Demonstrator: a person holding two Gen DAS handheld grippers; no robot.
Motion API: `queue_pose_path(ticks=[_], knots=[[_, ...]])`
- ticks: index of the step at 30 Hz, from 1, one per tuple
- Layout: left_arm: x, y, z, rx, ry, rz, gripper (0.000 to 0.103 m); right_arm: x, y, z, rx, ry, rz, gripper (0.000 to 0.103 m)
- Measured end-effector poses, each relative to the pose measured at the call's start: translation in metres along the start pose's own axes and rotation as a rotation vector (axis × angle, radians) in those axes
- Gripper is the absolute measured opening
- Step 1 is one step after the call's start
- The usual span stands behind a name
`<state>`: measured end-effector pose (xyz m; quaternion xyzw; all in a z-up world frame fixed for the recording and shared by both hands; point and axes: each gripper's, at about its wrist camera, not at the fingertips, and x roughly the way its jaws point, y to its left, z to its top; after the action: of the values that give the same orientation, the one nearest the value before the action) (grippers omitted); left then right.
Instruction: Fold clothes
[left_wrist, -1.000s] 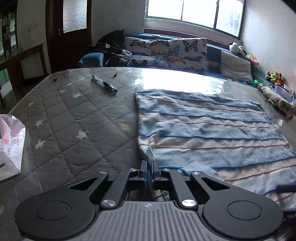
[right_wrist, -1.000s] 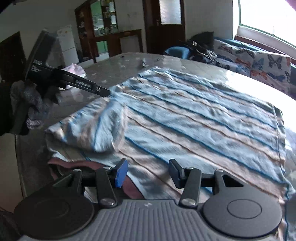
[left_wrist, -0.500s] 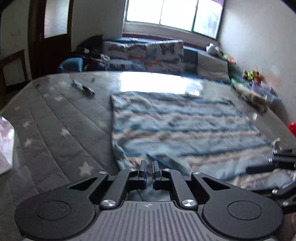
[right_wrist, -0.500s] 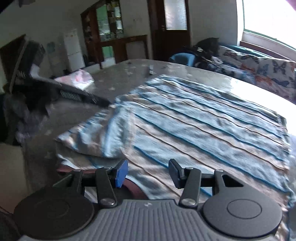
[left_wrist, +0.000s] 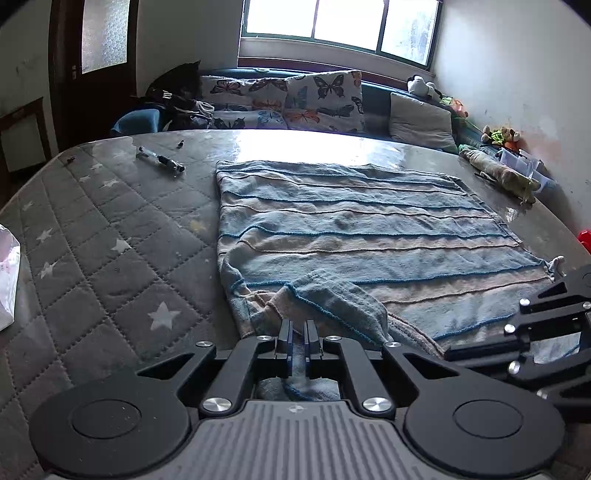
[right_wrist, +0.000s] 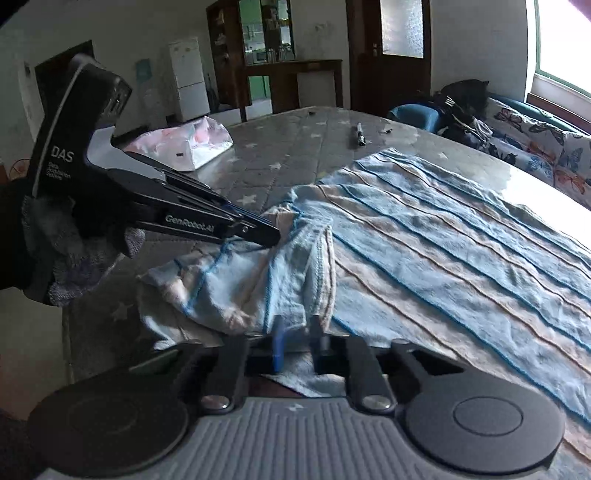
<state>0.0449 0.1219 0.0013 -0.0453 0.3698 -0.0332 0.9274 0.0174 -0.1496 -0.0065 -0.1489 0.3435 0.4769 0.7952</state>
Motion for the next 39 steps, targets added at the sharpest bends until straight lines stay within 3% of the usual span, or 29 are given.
queue_pose_path(ticks=[8, 11, 19, 21, 24, 26, 29, 33, 39], knots=[[-0.008, -0.008, 0.002, 0.016, -0.019, 0.021, 0.007, -0.018, 0.000, -0.007, 0.010, -0.033, -0.034, 0.001], [-0.015, -0.022, 0.003, 0.059, -0.036, -0.005, 0.007, -0.018, -0.003, -0.008, 0.029, -0.018, -0.035, 0.001], [-0.003, -0.047, -0.008, 0.130, 0.008, -0.053, 0.007, -0.039, -0.005, -0.011, 0.016, -0.032, -0.065, 0.005], [-0.003, -0.051, -0.013, 0.140, 0.011, -0.061, 0.013, -0.049, -0.010, -0.015, 0.029, -0.040, -0.093, 0.011], [-0.010, -0.055, -0.017, 0.148, 0.008, -0.075, 0.019, -0.068, -0.023, -0.026, 0.078, -0.050, -0.157, 0.019], [-0.014, -0.058, -0.017, 0.143, 0.005, -0.085, 0.019, -0.079, -0.032, -0.036, 0.115, -0.052, -0.207, 0.020], [-0.021, -0.063, -0.013, 0.135, -0.015, -0.095, 0.029, -0.098, -0.049, -0.055, 0.184, -0.048, -0.297, 0.028], [-0.028, -0.076, -0.006, 0.145, -0.048, -0.109, 0.042, -0.121, -0.073, -0.083, 0.288, -0.040, -0.414, 0.029], [-0.027, -0.097, -0.002, 0.152, -0.058, -0.127, 0.048, -0.155, -0.105, -0.124, 0.423, -0.061, -0.588, 0.035]])
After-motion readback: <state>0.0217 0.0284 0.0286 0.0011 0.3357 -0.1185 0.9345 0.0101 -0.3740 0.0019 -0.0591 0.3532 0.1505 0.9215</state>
